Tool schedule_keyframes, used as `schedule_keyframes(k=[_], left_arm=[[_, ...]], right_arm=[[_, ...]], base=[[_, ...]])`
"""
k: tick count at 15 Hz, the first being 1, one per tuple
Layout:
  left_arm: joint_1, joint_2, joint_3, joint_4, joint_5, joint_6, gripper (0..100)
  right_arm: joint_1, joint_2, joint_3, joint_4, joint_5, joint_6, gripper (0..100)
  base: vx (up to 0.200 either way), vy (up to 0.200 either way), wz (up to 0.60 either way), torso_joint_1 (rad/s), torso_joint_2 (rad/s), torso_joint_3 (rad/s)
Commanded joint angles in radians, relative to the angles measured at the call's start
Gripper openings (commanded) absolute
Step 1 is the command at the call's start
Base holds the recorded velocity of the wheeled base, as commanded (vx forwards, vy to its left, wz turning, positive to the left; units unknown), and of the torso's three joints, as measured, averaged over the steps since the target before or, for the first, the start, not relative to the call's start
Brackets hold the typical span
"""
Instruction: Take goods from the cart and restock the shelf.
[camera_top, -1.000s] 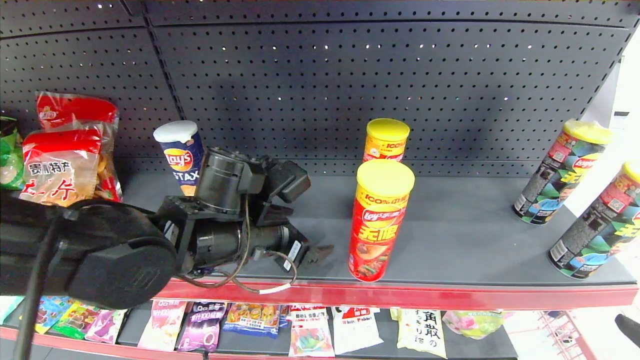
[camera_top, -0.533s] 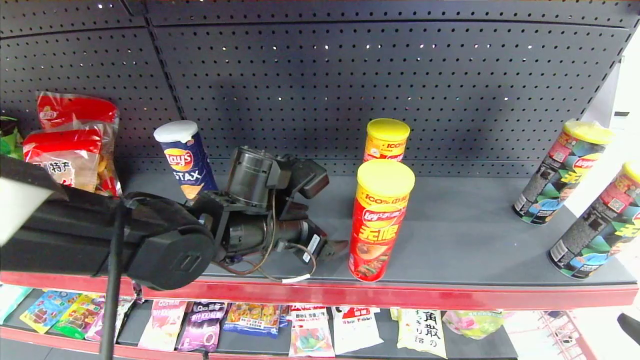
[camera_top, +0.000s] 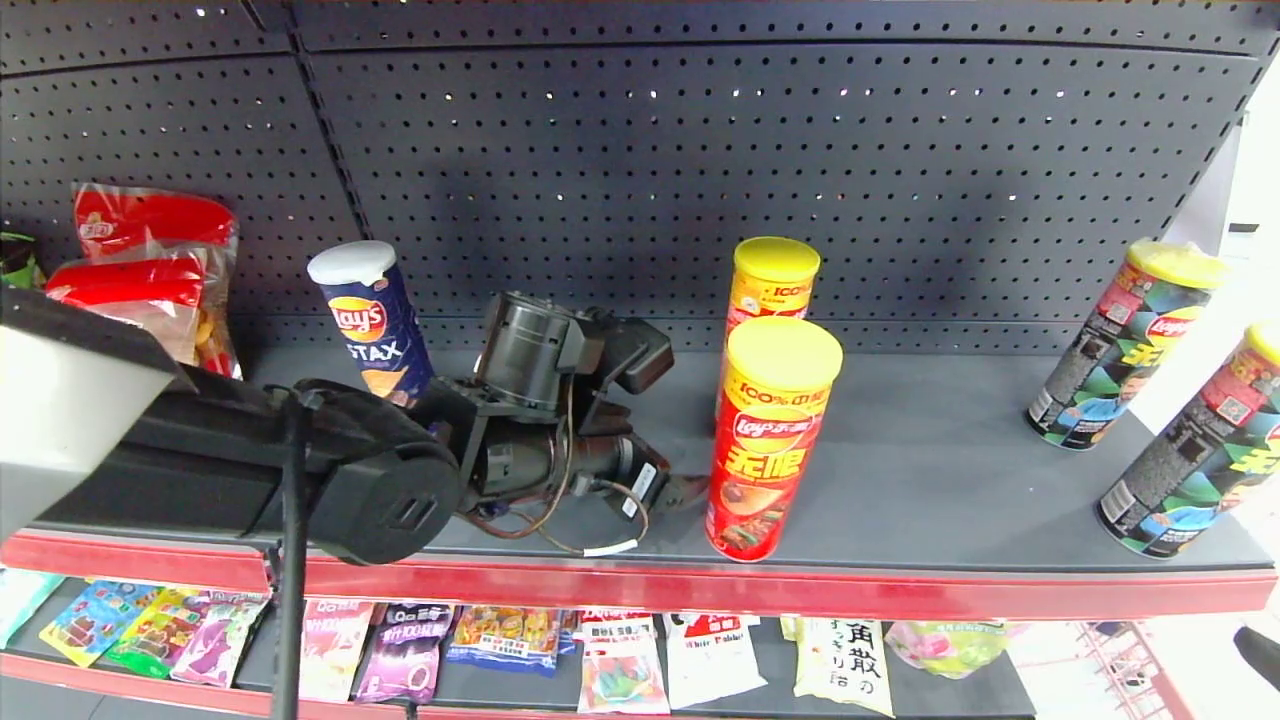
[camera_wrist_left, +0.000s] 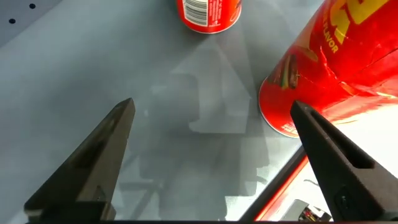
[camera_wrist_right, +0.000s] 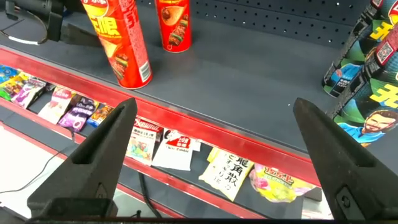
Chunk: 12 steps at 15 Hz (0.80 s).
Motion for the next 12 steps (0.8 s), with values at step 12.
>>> schedule_keyframes(k=[12], left_arm=[[0.167,-0.341,0.269,0.007,0.009,0.002,100]], right_arm=[[-0.003,0.006,0.018,-0.001,-0.013,0.0,100]], base=[[0.0,0.0,0.0,0.0,0.0,0.0]])
